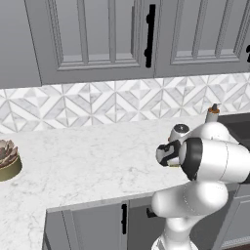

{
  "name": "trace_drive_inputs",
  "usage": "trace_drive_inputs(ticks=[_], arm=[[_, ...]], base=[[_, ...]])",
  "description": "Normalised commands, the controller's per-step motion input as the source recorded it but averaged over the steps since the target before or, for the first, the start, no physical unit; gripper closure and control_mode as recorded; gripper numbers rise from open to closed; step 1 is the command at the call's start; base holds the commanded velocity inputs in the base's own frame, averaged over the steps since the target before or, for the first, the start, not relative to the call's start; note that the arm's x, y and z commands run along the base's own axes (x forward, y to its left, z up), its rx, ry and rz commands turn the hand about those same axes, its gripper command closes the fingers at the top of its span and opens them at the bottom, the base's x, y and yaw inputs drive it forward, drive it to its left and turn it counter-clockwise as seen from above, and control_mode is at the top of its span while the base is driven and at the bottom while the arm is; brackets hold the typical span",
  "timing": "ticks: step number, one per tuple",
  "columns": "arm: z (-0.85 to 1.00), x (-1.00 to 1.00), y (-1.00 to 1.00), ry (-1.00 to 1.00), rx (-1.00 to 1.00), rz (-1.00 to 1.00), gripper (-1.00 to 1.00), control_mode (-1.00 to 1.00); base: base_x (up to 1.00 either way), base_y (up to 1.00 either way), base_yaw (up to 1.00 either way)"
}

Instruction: Pick up the sponge from the counter and clean the cutting board by briefly scrubbing or pressing down on the cutting board. Once finished, release the sponge.

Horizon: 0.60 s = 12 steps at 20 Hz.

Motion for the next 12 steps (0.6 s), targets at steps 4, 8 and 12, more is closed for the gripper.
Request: trace_drive_inputs(ticks=[4, 8, 12], arm=[[-0.17, 0.0, 0.0, 0.0, -0.01, 0.0, 1.0, -1.0], [0.01, 0.0, -0.06, -0.01, 0.01, 0.01, 1.0, -1.0], [0.62, 0.0, -0.26, -0.1, 0.1, 0.1, 1.0, -1.0]], base=[[0.0, 0.0, 0.0], [0.0, 0.0, 0.0], [0.0, 0.0, 0.0]])
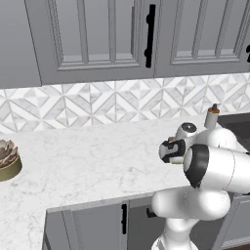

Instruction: Pick up the sponge from the counter and clean the cutting board by briefly scrubbing or pressing down on the cutting board. Once finished, release the sponge.

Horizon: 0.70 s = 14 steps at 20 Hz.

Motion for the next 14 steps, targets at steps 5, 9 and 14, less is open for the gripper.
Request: trace_drive_inputs(ticks=[5, 9, 14], arm=[[0.65, 0.03, -0.05, -0.03, 0.05, 0.09, 1.0, -1.0], [0.53, 0.47, -0.06, 0.13, 0.0, 0.02, 1.0, -1.0], [0.08, 0.38, -0.22, 0.07, 0.0, 0.02, 1.0, -1.0]], base=[[0.0, 0.0, 0.0], [0.0, 0.0, 0.0], [0.0, 0.0, 0.0]])
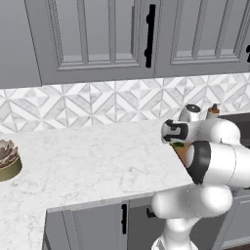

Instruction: Pick up the sponge from the counter and clean the cutting board by briefly scrubbing or pressing down on the cutting board. Once finished, release the sponge.

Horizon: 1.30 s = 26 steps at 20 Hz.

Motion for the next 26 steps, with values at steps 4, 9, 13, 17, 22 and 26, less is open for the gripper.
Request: trace_drive_inputs(ticks=[4, 9, 13, 17, 22, 26], arm=[[-0.02, 0.34, -0.34, 0.01, 0.0, 0.01, 1.0, -1.0], [-0.26, 0.28, -0.2, 0.0, -0.02, 0.01, 1.0, -1.0], [-0.35, 0.07, -0.03, 0.0, -0.06, 0.0, 1.0, -1.0], [-0.33, 0.04, 0.0, 0.0, -0.08, 0.0, 1.0, -1.0], [-0.25, 0.0, 0.0, 0.0, 0.0, 0.0, 1.0, -1.0], [-0.28, 0.0, -0.01, 0.0, 0.0, 0.0, 1.0, -1.0]], base=[[0.0, 0.0, 0.0], [0.0, 0.0, 0.0], [0.0, 0.0, 0.0], [0.0, 0.0, 0.0], [0.0, 0.0, 0.0], [0.0, 0.0, 0.0]])
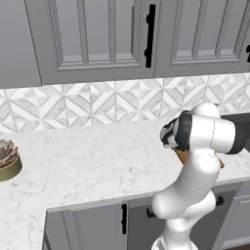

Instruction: Pick up the sponge from the counter and clean the cutting board by briefly scrubbing or pressing down on the cutting board. Once finished, release the sponge.

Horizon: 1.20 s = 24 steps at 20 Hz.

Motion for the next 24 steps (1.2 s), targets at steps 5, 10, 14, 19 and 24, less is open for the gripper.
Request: trace_drive_inputs(ticks=[5, 10, 14, 19, 24], arm=[[-0.28, -0.07, -0.04, 0.0, 0.0, 0.0, 1.0, -1.0], [-0.19, -0.23, -0.1, 0.0, 0.0, 0.0, 1.0, -1.0], [-0.17, -0.39, -0.17, 0.0, 0.0, 0.0, 1.0, -1.0], [-0.18, -0.5, -0.16, 0.0, 0.0, 0.0, 1.0, -1.0], [-0.19, -0.65, -0.14, 0.0, 0.0, 0.0, 1.0, -1.0]], base=[[0.0, 0.0, 0.0], [0.0, 0.0, 0.0], [0.0, 0.0, 0.0], [0.0, 0.0, 0.0], [0.0, 0.0, 0.0]])
